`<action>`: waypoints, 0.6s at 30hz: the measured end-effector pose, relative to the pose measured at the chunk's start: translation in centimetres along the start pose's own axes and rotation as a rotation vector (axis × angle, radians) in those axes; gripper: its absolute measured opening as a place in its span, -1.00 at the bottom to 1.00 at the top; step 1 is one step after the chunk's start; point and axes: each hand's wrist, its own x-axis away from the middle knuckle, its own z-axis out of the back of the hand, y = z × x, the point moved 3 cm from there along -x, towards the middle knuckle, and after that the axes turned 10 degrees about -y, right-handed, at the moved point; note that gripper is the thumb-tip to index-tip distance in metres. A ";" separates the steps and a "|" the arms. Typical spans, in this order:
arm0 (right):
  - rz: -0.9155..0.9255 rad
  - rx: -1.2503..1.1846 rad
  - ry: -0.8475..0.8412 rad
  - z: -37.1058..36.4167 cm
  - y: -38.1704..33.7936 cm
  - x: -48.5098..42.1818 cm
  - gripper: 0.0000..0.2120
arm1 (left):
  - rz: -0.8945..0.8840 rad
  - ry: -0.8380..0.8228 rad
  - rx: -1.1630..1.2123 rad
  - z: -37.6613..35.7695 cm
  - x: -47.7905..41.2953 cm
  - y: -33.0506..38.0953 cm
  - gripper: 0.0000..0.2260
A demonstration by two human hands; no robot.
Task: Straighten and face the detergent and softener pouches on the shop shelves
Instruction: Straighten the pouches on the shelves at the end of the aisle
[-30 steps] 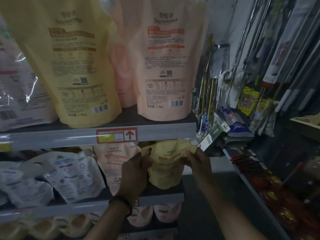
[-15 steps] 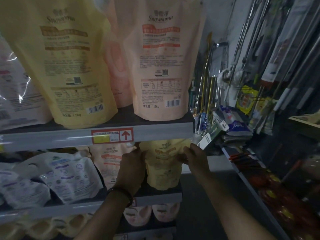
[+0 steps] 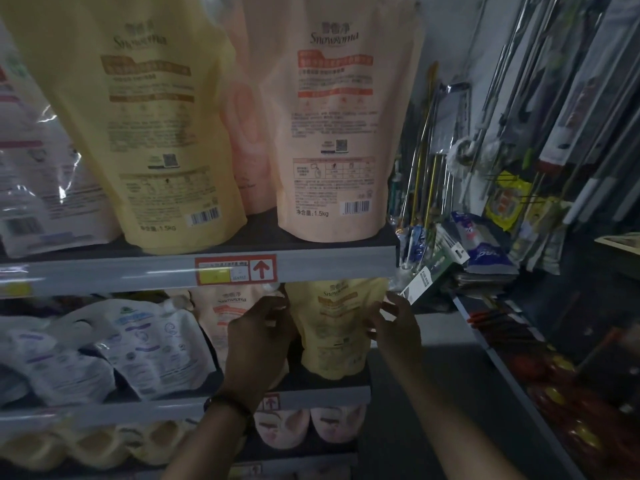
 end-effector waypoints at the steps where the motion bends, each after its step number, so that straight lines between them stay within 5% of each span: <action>1: -0.018 0.072 0.032 -0.2 -0.1 0.7 -0.45 | 0.025 -0.011 -0.010 0.1 0.2 -0.6 -0.88; 5: -0.034 0.251 0.088 -1.6 -0.6 4.4 -0.73 | 0.114 -0.006 -0.091 0.8 0.9 -3.0 -0.94; 9: 0.001 0.276 -0.101 -4.8 -0.6 5.8 -0.97 | 0.174 0.003 -0.050 2.0 1.5 -4.9 -0.90; 18: 0.038 0.225 -0.324 -13.3 -1.4 6.0 -0.80 | 0.291 -0.005 -0.092 5.3 3.1 -7.2 -0.90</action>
